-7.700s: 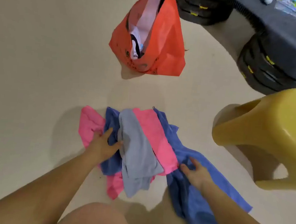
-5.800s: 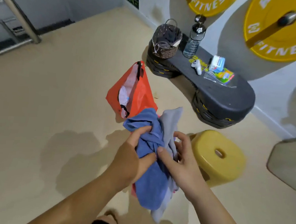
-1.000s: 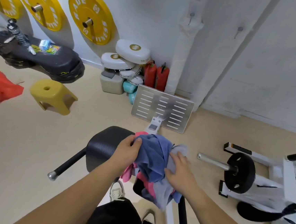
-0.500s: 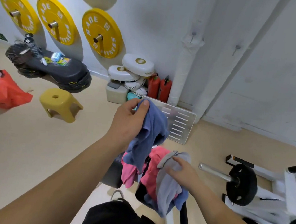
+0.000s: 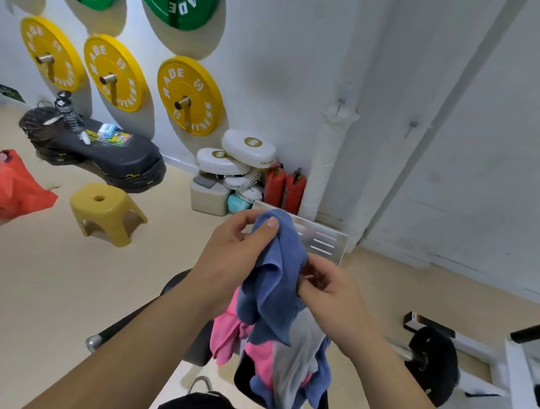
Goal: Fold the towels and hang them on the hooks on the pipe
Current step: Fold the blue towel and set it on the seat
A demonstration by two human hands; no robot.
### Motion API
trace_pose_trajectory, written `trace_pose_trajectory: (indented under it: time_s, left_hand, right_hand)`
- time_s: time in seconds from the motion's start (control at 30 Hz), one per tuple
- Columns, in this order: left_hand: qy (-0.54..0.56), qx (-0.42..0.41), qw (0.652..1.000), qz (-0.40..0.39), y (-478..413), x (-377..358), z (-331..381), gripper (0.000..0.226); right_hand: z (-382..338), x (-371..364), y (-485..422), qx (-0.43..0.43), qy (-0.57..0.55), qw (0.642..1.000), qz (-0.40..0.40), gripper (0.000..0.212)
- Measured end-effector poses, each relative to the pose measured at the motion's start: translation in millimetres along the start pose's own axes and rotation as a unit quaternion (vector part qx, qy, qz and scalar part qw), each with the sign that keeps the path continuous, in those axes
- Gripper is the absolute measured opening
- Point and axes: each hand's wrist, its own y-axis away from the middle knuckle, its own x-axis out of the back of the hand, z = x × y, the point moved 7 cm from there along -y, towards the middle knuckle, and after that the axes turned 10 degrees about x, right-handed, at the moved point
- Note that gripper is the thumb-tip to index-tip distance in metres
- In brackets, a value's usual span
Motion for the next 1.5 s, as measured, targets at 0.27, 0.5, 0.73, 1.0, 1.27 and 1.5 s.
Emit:
trace_pose_trajectory:
  time_s: [0.27, 0.5, 0.73, 1.0, 1.27, 1.5]
  left_hand:
    - [-0.001, 0.000, 0.998, -0.063, 46, 4, -33, 0.036]
    - [-0.095, -0.039, 0.994, 0.023, 63, 42, -33, 0.010]
    - [-0.150, -0.071, 0.986, 0.030, 79, 123, -20, 0.026]
    - [-0.213, 0.016, 0.974, 0.074, 81, 210, -38, 0.049]
    - [-0.190, 0.147, 0.969, 0.058, 76, 271, -81, 0.049]
    - [-0.228, 0.117, 0.966, 0.045, 71, 312, -90, 0.060]
  right_hand:
    - [9, -16, 46, -0.105, -0.150, 0.974, 0.136, 0.007]
    - [-18, -74, 81, -0.036, -0.181, 0.983, 0.015, 0.029]
    - [-15, -119, 91, -0.022, -0.033, 0.988, 0.146, 0.026]
    - [-20, -195, 108, -0.063, -0.050, 0.995, 0.053, 0.035]
    - [25, -276, 179, -0.148, -0.063, 0.983, 0.086, 0.053]
    - [-4, -283, 169, -0.138, -0.011, 0.965, 0.223, 0.044]
